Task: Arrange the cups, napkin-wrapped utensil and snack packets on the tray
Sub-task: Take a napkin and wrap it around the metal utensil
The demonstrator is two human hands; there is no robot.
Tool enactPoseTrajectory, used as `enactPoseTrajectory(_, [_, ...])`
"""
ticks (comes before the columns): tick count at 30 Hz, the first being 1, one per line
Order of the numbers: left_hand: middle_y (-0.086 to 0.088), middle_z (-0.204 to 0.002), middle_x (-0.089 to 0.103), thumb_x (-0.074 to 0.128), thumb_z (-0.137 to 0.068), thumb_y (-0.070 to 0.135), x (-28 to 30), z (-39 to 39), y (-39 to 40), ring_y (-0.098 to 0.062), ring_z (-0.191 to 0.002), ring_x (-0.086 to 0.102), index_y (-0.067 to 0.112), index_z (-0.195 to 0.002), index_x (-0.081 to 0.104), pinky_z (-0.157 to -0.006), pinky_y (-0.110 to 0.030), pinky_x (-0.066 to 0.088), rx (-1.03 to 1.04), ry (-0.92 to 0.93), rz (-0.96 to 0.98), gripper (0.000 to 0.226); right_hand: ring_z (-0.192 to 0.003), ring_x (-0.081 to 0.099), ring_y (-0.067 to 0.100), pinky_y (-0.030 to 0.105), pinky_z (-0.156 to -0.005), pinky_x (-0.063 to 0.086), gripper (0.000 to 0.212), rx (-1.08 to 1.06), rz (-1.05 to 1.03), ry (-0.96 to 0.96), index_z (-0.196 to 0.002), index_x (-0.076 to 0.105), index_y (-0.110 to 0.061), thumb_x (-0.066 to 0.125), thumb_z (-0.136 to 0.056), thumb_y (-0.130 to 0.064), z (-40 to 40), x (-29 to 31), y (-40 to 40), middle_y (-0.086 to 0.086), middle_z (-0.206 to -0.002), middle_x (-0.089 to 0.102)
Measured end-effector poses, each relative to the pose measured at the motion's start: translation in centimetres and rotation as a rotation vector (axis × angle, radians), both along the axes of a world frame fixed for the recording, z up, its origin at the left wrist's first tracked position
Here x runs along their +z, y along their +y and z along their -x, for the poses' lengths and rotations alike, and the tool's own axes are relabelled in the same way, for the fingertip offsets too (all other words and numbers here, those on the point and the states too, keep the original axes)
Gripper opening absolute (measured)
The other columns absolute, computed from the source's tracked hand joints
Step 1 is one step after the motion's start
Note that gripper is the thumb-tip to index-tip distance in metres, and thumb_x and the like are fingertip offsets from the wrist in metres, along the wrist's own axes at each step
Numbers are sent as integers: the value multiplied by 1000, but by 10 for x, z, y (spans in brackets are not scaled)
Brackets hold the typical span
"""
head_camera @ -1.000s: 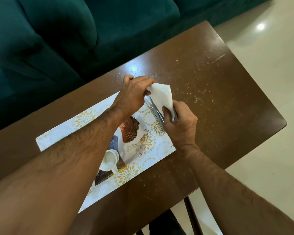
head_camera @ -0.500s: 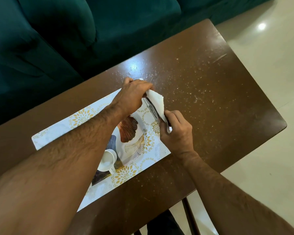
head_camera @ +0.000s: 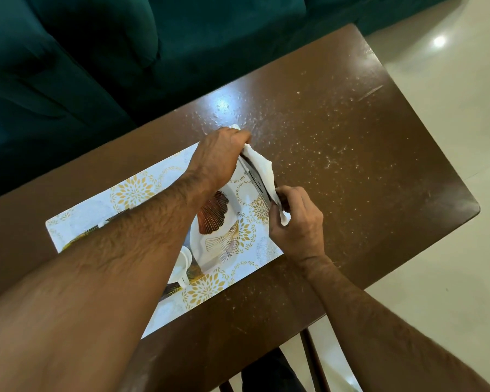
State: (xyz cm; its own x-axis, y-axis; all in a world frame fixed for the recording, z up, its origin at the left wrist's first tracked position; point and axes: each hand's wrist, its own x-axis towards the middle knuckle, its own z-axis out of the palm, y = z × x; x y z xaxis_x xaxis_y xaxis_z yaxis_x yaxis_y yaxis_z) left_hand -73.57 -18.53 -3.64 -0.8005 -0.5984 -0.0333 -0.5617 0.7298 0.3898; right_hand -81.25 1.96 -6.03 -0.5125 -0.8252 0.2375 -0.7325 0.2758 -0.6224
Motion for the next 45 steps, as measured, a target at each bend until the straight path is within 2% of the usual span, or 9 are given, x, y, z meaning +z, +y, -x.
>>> enactPoseTrajectory(3, [-14,-107,72,51,-92,-9,-1,3,0,-31,-97,66,8,-112,69,-75,-35,44,37,-12,-5,32,-76,63,21,38,-65,57,19,-13,-12,-5,-105,64,1,64,-87,-6,0,-1,3,10,-93,65])
enactPoseTrajectory(11, [-16,-109,72,48,-93,-7,-1,4,2,-31,-98,67,8,-114,70,-81,-44,56,71,-19,-8,34,-75,64,23,41,-63,58,14,-12,-34,0,-102,65,0,67,-88,-1,3,-7,9,10,-92,65])
enactPoseTrajectory(16, [-14,-104,71,48,-92,-8,-5,4,2,-29,-96,63,6,-109,68,-73,-35,42,122,-15,27,30,-74,64,23,42,-63,58,9,-26,-8,7,-103,67,-1,67,-94,-3,3,-9,6,9,-91,66])
enactPoseTrajectory(18, [-13,-103,71,48,-94,-8,-5,4,2,-28,-95,63,7,-109,67,-72,-34,42,141,-17,27,28,-73,63,23,42,-62,58,8,-20,-6,12,-103,67,-1,67,-95,-4,4,-10,6,9,-90,66])
enactPoseTrajectory(28, [-11,-109,71,50,-90,-12,-7,0,2,-29,-102,63,9,-114,67,-83,-44,53,122,-42,6,36,-73,63,22,41,-63,58,8,-7,-29,18,-101,66,0,66,-93,-2,4,-11,4,9,-90,66])
enactPoseTrajectory(39, [-10,-111,73,56,-90,-11,-8,-6,0,-29,-101,66,11,-116,69,-81,-41,51,108,-45,-41,36,-74,61,19,39,-63,56,8,-6,-38,32,-102,65,-3,64,-96,-8,4,-11,4,6,-91,65])
enactPoseTrajectory(41, [-10,-113,73,58,-92,-7,-8,-8,1,-30,-103,66,12,-118,68,-83,-42,52,98,-46,-38,33,-74,61,18,39,-63,56,10,-12,-30,35,-102,65,-3,63,-97,-11,4,-11,4,5,-91,64])
enactPoseTrajectory(45, [-10,-124,71,61,-93,-5,-6,-17,5,-29,-115,64,10,-131,61,-101,-41,50,90,-31,-13,40,-80,60,19,40,-67,55,14,-37,12,78,-104,63,-5,61,-98,-17,2,-8,0,5,-95,63])
